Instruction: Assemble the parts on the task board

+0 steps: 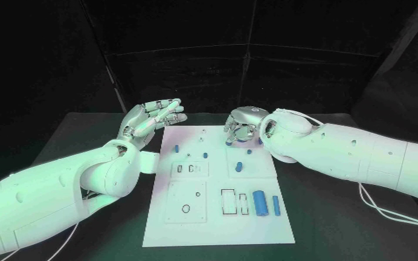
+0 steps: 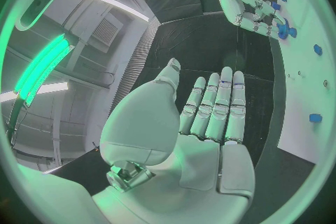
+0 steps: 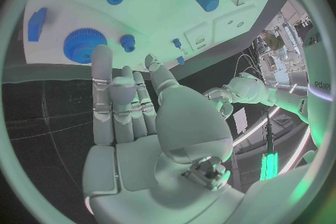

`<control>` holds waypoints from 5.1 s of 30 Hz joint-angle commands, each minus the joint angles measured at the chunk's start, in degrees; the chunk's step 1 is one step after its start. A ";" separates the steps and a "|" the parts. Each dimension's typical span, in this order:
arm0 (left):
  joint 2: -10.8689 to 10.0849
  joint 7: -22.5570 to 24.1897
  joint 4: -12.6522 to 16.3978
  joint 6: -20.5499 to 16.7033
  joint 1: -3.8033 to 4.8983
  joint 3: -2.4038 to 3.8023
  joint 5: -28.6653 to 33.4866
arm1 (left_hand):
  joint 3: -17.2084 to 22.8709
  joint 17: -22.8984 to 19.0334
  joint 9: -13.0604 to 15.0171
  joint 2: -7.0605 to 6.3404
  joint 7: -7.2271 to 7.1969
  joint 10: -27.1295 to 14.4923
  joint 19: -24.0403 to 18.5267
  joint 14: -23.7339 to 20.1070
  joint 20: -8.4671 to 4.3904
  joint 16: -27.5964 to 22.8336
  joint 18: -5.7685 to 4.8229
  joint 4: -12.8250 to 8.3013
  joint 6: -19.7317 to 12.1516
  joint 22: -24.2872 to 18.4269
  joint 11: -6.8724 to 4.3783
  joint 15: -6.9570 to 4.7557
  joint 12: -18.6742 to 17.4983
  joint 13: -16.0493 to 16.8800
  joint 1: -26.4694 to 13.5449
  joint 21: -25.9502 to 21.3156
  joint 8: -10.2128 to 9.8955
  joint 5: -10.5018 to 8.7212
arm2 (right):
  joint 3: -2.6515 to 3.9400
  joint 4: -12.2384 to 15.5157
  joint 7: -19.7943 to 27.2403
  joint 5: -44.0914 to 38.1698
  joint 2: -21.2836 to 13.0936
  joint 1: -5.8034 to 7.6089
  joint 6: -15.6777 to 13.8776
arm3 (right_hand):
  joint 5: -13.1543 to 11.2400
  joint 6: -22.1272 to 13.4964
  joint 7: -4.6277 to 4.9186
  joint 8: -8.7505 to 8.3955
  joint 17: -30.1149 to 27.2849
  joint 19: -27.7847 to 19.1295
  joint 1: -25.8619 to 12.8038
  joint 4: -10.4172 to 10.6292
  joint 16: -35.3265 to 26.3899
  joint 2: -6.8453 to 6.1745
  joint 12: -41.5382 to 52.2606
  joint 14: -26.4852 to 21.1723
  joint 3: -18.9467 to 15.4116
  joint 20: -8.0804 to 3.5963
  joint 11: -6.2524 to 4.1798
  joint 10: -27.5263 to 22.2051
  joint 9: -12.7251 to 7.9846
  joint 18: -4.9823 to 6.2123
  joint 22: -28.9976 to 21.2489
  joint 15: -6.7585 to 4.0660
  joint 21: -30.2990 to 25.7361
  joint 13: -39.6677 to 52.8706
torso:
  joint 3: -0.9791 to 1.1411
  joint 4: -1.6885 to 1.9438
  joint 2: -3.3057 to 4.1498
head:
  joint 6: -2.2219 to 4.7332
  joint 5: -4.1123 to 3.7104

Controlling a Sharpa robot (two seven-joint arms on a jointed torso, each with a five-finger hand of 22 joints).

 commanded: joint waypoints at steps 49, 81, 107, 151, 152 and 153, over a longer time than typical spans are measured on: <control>0.07 -0.75 -0.08 2.22 0.15 0.06 -0.17 | -0.71 -0.16 -0.11 0.88 2.35 0.58 0.76 0.69 -0.09 -0.03 0.42 -0.41 0.62 -0.24 0.04 -0.07 -0.59 -0.08 0.17 -0.06 -0.27 0.02 | 0.02 -4.61 0.59 -2.21 3.66 0.13 8.55 | -3.77 -0.06 -0.16 -0.04 11.06 -0.71 0.21 0.04 11.79 1.69 1.08 1.64 7.12 0.77 -0.34 1.39 0.06 -1.99 14.00 0.23 13.29 -0.30 | 0.06 0.04 1.02 | -1.90 1.53; -0.07 -1.17 -0.53 2.03 0.45 0.06 -0.16 | -0.87 -0.21 -0.11 1.24 2.31 0.64 0.98 0.87 -0.12 -0.11 0.42 -0.91 0.66 -0.36 0.03 -0.09 -0.74 -0.09 0.53 -0.16 -0.38 0.02 | 0.10 -3.93 0.18 -0.77 4.99 0.14 -6.68 | -8.82 2.50 0.36 -0.09 12.07 -1.34 1.79 1.25 14.39 -2.49 0.15 1.25 25.34 0.86 -0.32 4.60 0.06 -2.50 19.42 0.22 18.82 0.20 | -0.11 0.26 1.28 | -1.79 1.45; 0.52 -1.09 -0.28 1.29 0.90 0.07 -0.16 | -1.23 -0.31 -0.17 1.49 2.43 0.27 1.09 0.90 -0.11 -0.30 0.38 -1.41 0.31 -0.54 0.14 -0.03 -1.11 -0.13 0.71 -0.37 -0.71 0.02 | 0.12 -14.85 2.05 0.37 14.61 0.13 -5.47 | -7.81 2.35 0.36 -0.16 12.13 -1.42 0.41 2.32 14.68 -4.11 -0.05 1.24 25.98 0.92 -0.31 4.51 0.06 -2.52 19.57 0.25 19.07 0.21 | -0.14 0.20 1.53 | -1.34 1.63; 1.27 -1.81 -0.62 1.57 1.61 0.07 -0.17 | -1.42 -0.40 -0.15 1.68 2.54 0.08 1.01 0.77 -0.07 -0.49 0.35 -1.79 0.23 -0.69 0.23 0.04 -1.31 -0.13 0.88 -0.59 -0.83 0.02 | 0.11 -19.41 3.79 -0.17 18.07 0.02 -3.01 | -7.71 2.07 0.43 -0.24 12.05 -1.52 0.16 2.75 14.74 -4.47 -0.25 1.22 26.24 0.96 -0.21 4.13 0.02 -2.51 19.48 0.32 19.07 0.14 | -0.18 0.08 1.59 | -3.47 3.30; 1.27 -1.81 -0.62 1.57 1.62 0.07 -0.17 | -1.42 -0.40 -0.15 1.68 2.54 0.08 1.01 0.77 -0.07 -0.49 0.35 -1.79 0.23 -0.69 0.23 0.04 -1.31 -0.13 0.88 -0.59 -0.83 0.02 | 0.11 -19.45 3.80 -0.17 18.09 0.02 -3.03 | -7.75 1.97 0.45 -0.26 12.02 -1.54 0.13 2.81 14.74 -4.54 -0.28 1.21 26.27 0.98 -0.19 4.04 0.01 -2.51 19.46 0.34 19.07 0.13 | -0.18 0.08 1.60 | -3.42 3.27; 1.28 -1.82 -0.62 1.57 1.62 0.07 -0.17 | -1.42 -0.40 -0.15 1.68 2.54 0.08 1.01 0.77 -0.07 -0.49 0.35 -1.79 0.23 -0.69 0.23 0.04 -1.31 -0.13 0.88 -0.59 -0.83 0.02 | 0.11 -19.55 3.84 -0.16 18.12 0.02 -3.06 | -7.85 1.70 0.53 -0.34 11.93 -1.63 0.02 2.97 14.72 -4.73 -0.38 1.17 26.34 1.02 -0.12 3.75 -0.02 -2.50 19.37 0.41 19.03 0.08 | -0.18 0.08 1.60 | -3.42 3.27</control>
